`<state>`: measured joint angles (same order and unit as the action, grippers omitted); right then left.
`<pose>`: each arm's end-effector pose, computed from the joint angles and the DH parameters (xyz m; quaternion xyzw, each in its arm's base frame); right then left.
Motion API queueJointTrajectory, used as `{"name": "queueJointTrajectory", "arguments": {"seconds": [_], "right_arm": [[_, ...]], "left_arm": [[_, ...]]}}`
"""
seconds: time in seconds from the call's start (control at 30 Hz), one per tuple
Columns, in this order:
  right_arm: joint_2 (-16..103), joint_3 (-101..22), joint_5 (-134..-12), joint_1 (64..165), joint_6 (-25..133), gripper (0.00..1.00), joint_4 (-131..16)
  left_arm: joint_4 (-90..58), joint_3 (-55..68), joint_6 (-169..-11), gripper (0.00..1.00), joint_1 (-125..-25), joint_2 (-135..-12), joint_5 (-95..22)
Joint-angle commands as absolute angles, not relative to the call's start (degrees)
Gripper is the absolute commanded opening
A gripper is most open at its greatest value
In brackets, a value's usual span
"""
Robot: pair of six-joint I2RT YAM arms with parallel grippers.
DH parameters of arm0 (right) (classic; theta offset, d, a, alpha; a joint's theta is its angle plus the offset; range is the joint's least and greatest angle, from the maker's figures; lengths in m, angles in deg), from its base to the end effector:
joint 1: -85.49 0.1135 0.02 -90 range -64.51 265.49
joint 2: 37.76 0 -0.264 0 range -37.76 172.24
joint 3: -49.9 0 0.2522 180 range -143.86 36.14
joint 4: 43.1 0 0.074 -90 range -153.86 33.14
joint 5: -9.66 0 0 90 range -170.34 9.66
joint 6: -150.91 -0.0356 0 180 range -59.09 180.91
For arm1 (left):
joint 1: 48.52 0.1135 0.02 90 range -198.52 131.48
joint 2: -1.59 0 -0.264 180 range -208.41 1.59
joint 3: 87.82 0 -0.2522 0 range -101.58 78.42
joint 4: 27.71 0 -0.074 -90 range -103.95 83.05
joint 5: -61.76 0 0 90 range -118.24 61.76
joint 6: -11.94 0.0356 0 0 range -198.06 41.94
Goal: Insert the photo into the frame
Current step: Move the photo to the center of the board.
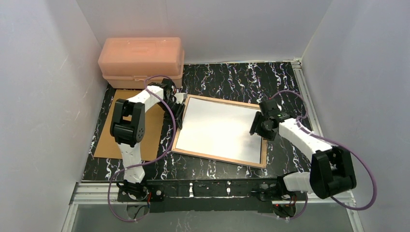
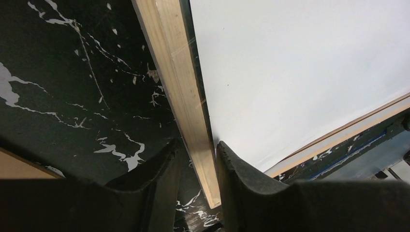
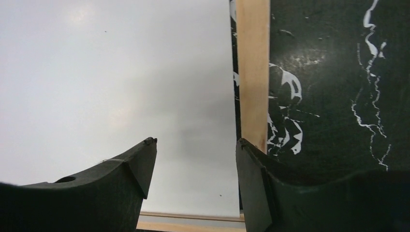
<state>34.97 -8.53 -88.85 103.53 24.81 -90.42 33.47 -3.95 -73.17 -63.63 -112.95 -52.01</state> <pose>0.2279 0.0687 0.2072 0.1697 0.9520 0.0472 0.2504 0.3710 -0.1150 0.1692 0.1876 0.9565 -0.2122 0.0702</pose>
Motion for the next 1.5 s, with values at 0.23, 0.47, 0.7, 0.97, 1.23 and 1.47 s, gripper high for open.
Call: {"name": "queueJointTrajectory", "arguments": {"seconds": [0.23, 0.47, 0.7, 0.97, 1.23, 1.47], "right_arm": [[48.2, -15.1, -96.1, 109.8, 21.0, 0.71, -82.3], [48.8, -15.2, -98.0, 110.4, 20.3, 0.73, -82.8], [49.8, -12.9, -97.6, 110.4, 19.7, 0.75, -81.3], [52.8, -13.0, -95.9, 111.5, 18.7, 0.74, -79.4], [55.5, -13.0, -94.4, 112.6, 17.5, 0.73, -77.9], [57.4, -14.8, -93.5, 114.2, 16.8, 0.73, -77.3]], "left_arm": [[34.5, -3.7, -73.6, 0.34, -61.2, -107.6, -55.1], [34.1, -2.7, -74.9, 0.45, -59.5, -106.8, -58.3], [31.7, -0.4, -76.6, 0.64, -59.5, -108.5, -60.9], [29.0, 0.7, -77.0, 0.65, -59.2, -111.2, -62.5], [28.8, 0.8, -76.9, 0.62, -59.2, -111.7, -65.0], [29.3, 1.4, -76.1, 0.6, -59.2, -111.9, -65.3]]}}
